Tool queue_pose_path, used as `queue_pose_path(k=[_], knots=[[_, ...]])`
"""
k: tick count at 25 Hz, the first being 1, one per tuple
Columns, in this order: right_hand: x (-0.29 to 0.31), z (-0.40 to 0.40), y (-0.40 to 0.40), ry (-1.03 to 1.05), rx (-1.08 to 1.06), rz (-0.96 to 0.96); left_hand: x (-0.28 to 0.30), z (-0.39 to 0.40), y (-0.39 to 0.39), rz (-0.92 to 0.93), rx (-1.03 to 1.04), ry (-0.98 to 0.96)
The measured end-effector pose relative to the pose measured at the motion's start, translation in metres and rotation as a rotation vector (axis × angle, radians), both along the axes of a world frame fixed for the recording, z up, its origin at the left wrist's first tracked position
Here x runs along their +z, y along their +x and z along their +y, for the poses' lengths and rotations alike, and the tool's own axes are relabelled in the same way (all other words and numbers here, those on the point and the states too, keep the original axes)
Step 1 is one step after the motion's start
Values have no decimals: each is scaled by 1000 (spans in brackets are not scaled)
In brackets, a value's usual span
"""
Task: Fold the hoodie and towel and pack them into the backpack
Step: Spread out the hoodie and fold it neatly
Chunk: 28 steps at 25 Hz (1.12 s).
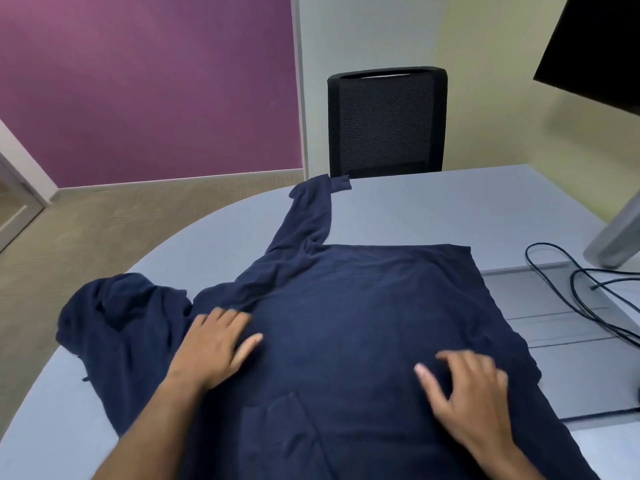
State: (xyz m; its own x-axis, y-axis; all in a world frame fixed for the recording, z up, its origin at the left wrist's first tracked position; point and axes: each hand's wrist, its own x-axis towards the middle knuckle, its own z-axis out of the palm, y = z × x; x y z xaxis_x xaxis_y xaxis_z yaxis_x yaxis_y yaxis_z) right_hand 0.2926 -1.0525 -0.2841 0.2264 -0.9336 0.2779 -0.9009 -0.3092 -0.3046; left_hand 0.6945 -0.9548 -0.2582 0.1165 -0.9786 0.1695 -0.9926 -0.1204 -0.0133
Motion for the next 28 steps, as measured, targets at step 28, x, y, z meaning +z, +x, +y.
queue_pose_path(k=[28], knots=[[-38, -211, 54, 352, -69, 412, -69, -165, 60, 162, -26, 263]])
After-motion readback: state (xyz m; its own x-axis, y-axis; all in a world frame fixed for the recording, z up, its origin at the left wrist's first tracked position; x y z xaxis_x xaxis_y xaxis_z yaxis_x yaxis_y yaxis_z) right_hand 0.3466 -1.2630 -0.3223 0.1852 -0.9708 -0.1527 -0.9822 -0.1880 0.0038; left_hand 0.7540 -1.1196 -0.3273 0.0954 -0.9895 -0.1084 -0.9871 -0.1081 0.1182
